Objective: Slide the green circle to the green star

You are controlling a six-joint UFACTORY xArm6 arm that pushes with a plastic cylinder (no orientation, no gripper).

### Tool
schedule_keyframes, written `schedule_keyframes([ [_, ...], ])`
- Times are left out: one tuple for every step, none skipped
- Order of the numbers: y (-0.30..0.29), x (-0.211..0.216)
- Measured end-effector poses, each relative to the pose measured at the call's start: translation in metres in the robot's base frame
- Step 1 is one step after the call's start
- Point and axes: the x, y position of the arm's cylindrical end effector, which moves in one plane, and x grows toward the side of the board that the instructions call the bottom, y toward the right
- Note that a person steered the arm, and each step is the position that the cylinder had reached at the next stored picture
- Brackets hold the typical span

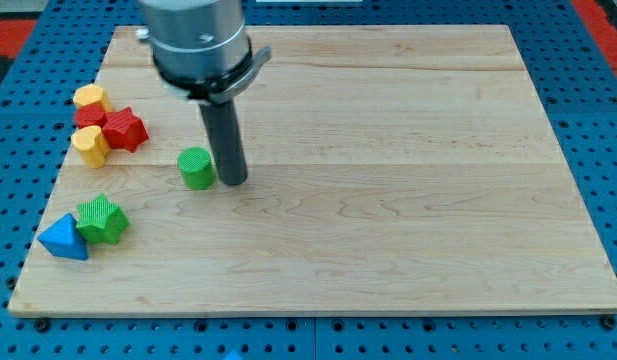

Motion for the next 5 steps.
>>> schedule_keyframes([
  [-0.004,-0.018],
  [-0.029,-0.017],
  [-0.057,0.003],
  [-0.070,0.051],
  [-0.071,0.083],
])
